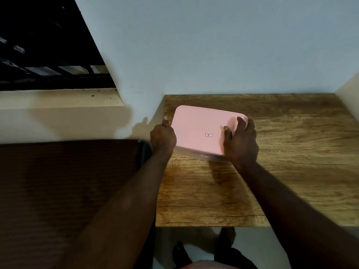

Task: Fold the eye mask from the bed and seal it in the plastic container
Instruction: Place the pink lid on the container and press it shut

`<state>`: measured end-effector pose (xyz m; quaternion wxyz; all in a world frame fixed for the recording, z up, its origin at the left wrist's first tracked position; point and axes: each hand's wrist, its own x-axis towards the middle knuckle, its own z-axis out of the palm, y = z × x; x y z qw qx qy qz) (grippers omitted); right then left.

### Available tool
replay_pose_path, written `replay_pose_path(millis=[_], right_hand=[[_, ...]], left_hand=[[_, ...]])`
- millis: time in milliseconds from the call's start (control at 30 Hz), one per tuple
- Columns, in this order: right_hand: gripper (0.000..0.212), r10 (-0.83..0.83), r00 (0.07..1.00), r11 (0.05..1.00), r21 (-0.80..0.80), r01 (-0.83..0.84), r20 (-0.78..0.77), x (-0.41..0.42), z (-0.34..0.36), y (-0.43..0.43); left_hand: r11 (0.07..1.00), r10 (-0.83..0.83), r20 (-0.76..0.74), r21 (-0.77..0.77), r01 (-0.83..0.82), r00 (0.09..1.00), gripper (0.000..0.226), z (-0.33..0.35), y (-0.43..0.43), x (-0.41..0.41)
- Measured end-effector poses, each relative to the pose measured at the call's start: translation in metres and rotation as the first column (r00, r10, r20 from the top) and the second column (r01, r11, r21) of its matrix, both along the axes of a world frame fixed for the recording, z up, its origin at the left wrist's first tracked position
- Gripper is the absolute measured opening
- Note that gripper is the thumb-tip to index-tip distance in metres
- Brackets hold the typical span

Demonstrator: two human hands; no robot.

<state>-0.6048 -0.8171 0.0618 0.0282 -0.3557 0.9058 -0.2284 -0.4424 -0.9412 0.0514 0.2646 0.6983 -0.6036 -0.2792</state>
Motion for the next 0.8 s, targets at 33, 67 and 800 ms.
replay_pose_path(millis=[33, 67, 800], right_hand=[[0.055, 0.009, 1.000, 1.000, -0.001, -0.009, 0.005, -0.001, 0.001, 0.001], [0.057, 0.014, 1.000, 1.000, -0.013, -0.013, 0.016, -0.003, 0.003, 0.000], [0.023, -0.125, 0.517, 0.936, -0.072, 0.344, 0.847, -0.090, 0.029, -0.073]], left_hand=[[1.000, -0.011, -0.001, -0.001, 0.011, 1.000, 0.065, 0.000, -0.001, 0.000], [1.000, -0.028, 0.009, -0.005, 0.028, 1.000, 0.065, 0.000, -0.002, 0.000], [0.956, -0.136, -0.368, 0.195, 0.219, 0.920, 0.043, 0.015, -0.088, -0.033]])
